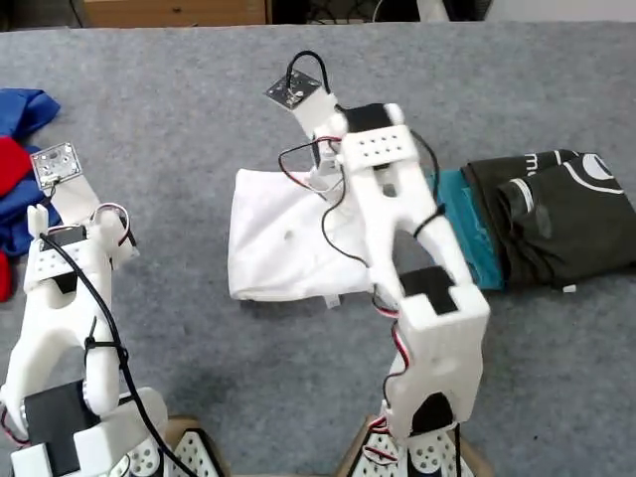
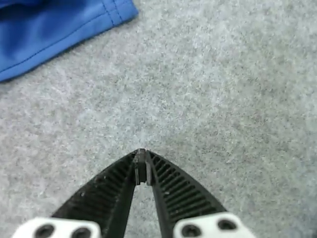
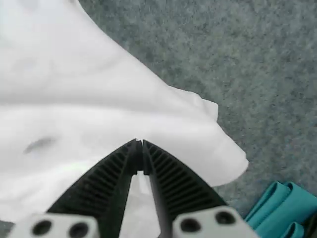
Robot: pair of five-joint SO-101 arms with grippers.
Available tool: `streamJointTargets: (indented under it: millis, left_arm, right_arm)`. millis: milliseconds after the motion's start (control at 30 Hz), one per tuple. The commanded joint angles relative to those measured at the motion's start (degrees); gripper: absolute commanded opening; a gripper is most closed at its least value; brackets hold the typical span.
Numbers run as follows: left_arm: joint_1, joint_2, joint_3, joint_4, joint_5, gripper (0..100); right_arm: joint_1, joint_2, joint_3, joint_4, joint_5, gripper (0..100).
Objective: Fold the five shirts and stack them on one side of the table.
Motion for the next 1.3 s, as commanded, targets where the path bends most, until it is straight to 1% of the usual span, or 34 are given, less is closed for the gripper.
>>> streamJointTargets:
  millis: [0, 167, 367, 533, 700, 900, 1000, 1067, 1200, 1267]
  left_arm:
    - [0.48, -0.26, -0.13, -0.97, 0.0, 3]
    - [0.57, -0.26, -0.22, -0.97, 0.0, 3]
    - [0.57, -0.26, -0.22, -0.97, 0.0, 3]
    - [0.57, -0.26, -0.22, -0.97, 0.0, 3]
    - [0.57, -0.26, -0.22, -0.97, 0.0, 3]
    - [0.4, -0.26, -0.13, -0.88, -0.18, 3]
    - [0.31, -0.26, -0.04, -0.7, -0.18, 3]
    - [0.57, -0.26, -0.04, -0.62, -0.18, 3]
    - [0.22, -0.26, 1.36, -1.05, -0.53, 3]
    - [0.22, -0.26, 3.65, -3.25, -1.41, 3]
  right_arm:
    - [-0.62, 3.38, -4.97, 2.37, -1.41, 1.2]
    - [-0.44, 6.55, -9.45, 14.68, -1.05, 1.2]
    - [2.29, 6.29, -11.91, 20.31, -0.7, 1.2]
    - [4.75, 5.23, -10.07, 26.02, 5.98, 1.2]
    - [7.82, 1.98, -3.03, 25.93, 6.51, 1.2]
    - [8.44, -7.69, 8.48, 25.85, 6.77, 1.2]
    - [8.26, -11.38, 13.23, 25.76, 9.85, 1.2]
    - [8.88, -12.88, 15.78, 24.09, 10.64, 1.2]
    - [11.78, -16.4, 15.43, 24.35, 10.55, 1.2]
    - [13.89, -19.91, 13.58, 25.76, 10.55, 1.2]
